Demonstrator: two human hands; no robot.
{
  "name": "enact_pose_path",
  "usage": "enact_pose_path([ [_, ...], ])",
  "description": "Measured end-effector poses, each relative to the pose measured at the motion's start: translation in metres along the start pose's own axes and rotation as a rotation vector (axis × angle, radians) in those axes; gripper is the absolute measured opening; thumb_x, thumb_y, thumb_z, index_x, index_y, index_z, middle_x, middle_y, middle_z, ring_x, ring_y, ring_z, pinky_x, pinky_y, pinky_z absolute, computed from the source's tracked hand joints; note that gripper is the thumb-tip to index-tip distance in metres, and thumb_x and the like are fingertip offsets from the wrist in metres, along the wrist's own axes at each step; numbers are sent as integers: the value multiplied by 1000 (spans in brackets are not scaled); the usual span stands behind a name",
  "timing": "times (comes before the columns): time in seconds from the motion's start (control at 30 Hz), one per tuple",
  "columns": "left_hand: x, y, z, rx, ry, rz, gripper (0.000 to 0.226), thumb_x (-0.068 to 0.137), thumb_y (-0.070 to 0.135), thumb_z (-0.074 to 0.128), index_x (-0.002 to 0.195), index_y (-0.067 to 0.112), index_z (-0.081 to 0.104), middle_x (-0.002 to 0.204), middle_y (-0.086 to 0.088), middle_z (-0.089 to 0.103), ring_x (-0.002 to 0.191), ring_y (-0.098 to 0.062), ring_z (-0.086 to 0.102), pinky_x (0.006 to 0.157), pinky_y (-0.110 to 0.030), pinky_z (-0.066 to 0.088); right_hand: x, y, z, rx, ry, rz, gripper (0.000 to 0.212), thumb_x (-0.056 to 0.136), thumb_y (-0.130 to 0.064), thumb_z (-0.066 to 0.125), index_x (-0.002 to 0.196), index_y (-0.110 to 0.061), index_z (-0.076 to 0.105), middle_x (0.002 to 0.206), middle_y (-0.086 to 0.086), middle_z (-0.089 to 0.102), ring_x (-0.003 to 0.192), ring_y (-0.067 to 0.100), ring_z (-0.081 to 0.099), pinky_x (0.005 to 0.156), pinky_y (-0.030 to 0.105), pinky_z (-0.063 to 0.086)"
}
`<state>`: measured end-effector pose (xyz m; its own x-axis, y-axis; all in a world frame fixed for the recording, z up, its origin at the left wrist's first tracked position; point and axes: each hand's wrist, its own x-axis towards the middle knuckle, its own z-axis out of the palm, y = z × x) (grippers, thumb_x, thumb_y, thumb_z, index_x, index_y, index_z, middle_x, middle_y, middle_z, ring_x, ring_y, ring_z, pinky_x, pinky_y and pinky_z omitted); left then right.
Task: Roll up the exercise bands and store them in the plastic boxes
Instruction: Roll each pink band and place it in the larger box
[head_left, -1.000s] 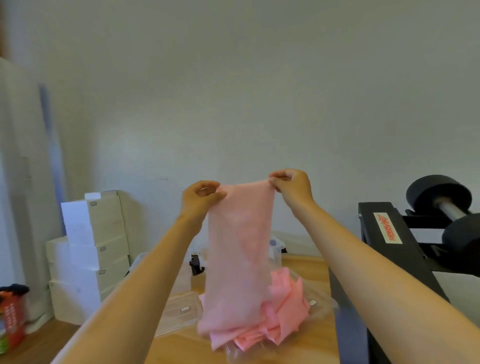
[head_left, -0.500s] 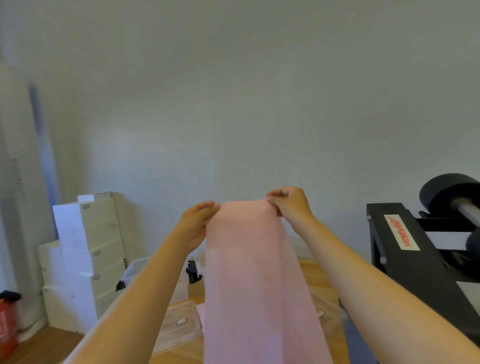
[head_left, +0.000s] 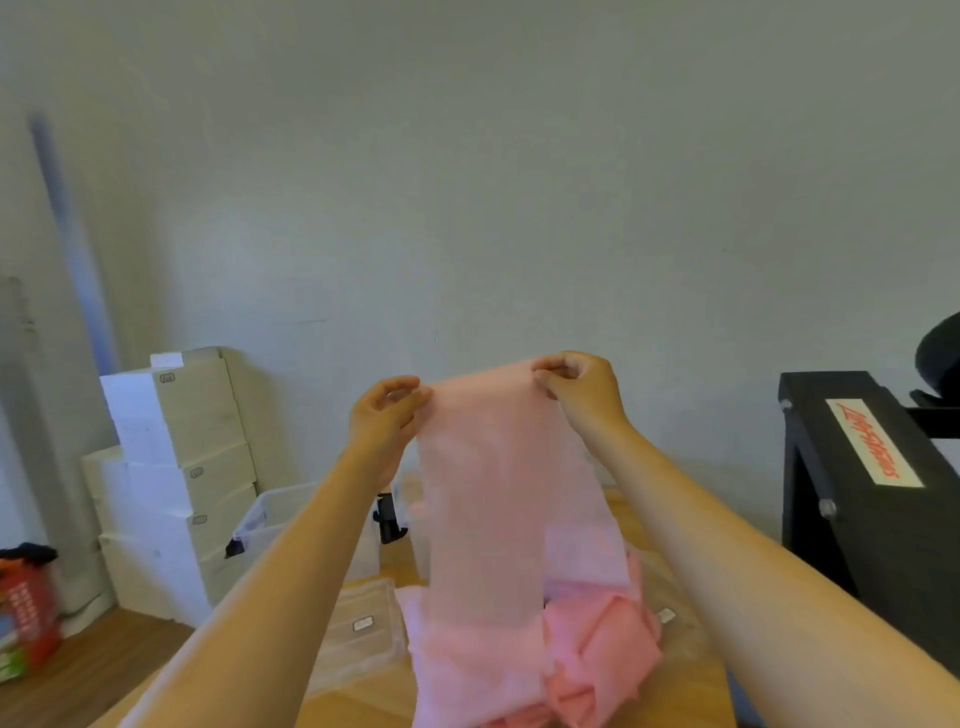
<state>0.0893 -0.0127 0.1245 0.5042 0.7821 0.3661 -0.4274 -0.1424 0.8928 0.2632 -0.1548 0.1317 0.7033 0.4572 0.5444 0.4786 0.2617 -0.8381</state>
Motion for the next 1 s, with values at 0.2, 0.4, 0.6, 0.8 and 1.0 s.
enact_pose_path([
  [0.2, -82, -107, -33, 124, 23, -248, 9, 88, -1, 65, 83, 7, 64, 81, -7, 63, 75, -18, 60, 60, -19, 53, -89, 96, -5, -79, -95, 345, 31, 79, 9, 61, 66, -19, 66, 67, 1, 64, 72, 22, 62, 79, 40, 55],
  [0.4, -150, -133, -51, 243, -17, -289, 8, 87, -4, 65, 83, 2, 68, 88, -12, 65, 81, -24, 63, 64, -21, 56, -161, 119, -31, -305, -207, 474, 23, 80, 0, 64, 70, -21, 68, 79, 1, 66, 73, 20, 61, 69, 27, 48],
  [0.6, -190, -115, -67, 453, -311, -462, 6, 87, -1, 66, 92, 2, 66, 73, -8, 65, 63, -16, 64, 67, -29, 56, -193, 85, -60, -352, -405, 605, 5, 84, -4, 63, 89, -5, 65, 86, 17, 64, 81, 30, 62, 69, 36, 54],
  [0.8, -216, -99, -71, 529, -543, -630, 6, 86, 5, 71, 90, 7, 69, 82, -11, 71, 75, -21, 68, 72, -29, 57, -214, 51, -84, -468, -641, 816, 25, 89, -15, 63, 110, -2, 59, 93, 14, 68, 78, 24, 69, 76, 37, 59],
  [1.0, -208, -107, -68, 709, -469, -532, 6, 90, 4, 66, 85, 5, 69, 87, -16, 74, 72, -22, 72, 72, -33, 60, -208, 63, -82, -601, -601, 808, 33, 94, -21, 57, 123, -4, 53, 118, 13, 64, 105, 22, 64, 77, 30, 55],
])
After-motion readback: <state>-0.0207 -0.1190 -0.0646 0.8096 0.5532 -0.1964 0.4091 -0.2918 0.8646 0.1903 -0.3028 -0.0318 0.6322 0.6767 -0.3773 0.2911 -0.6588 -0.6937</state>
